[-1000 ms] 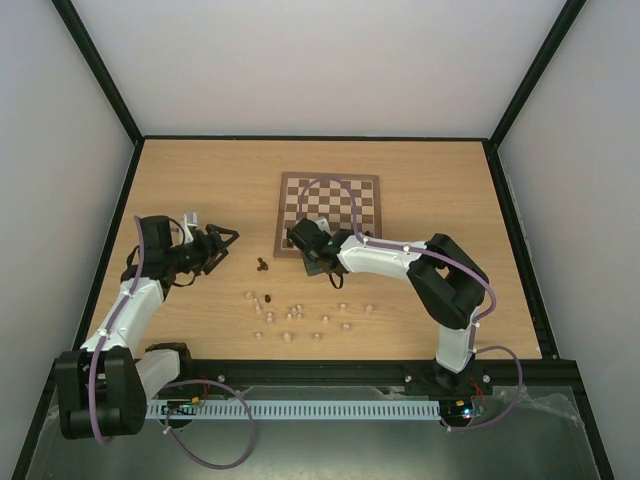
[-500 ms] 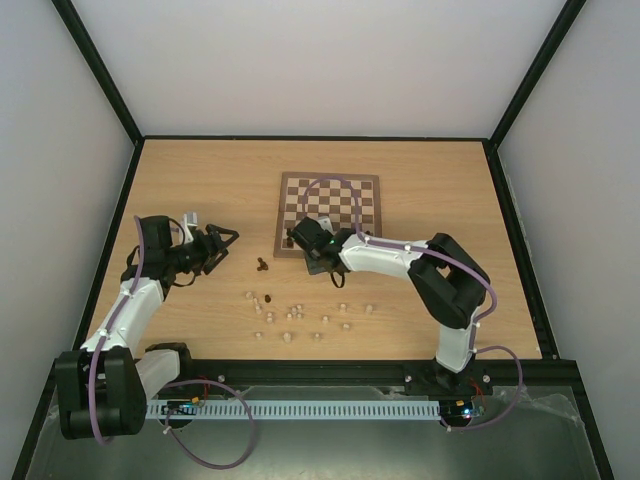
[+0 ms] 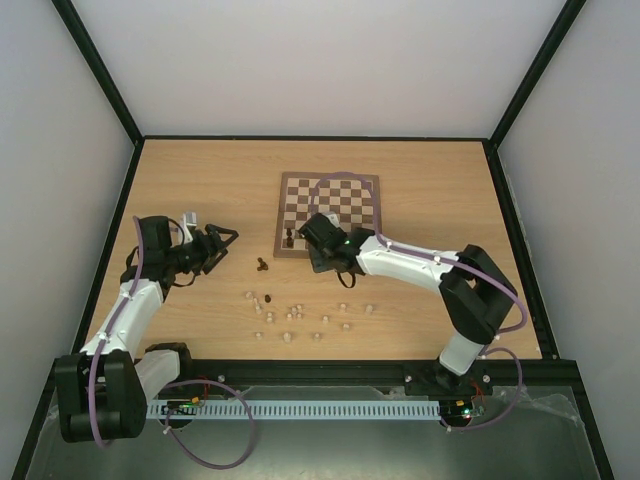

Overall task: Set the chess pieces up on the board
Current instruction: Pick up the chess piece from the chessboard.

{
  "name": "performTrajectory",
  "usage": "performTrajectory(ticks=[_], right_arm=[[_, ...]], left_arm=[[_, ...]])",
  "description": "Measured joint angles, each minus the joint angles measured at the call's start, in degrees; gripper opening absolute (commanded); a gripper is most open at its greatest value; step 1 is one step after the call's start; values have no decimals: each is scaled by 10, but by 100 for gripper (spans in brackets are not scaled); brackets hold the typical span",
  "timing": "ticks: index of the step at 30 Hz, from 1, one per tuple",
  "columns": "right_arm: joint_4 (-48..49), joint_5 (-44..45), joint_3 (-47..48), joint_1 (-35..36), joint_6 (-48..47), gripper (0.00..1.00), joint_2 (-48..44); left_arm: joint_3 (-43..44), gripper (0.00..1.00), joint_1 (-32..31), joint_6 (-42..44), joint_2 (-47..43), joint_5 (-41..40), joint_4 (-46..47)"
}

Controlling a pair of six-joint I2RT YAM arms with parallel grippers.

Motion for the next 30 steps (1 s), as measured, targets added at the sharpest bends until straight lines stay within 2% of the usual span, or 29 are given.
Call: performTrajectory(ticks=[18,27,30], right_arm=[[-63,-86,-2,0,-26,5,-89],[-80,-252,28,-2,-63,5,-90],[-79,-306,50,-2,-72,5,-88]], left_arm=[[-3,76,0,0,-2,0,0],[-3,77,-4,10,-20,17,-7],[2,81,-17,28,-30,27,-33]])
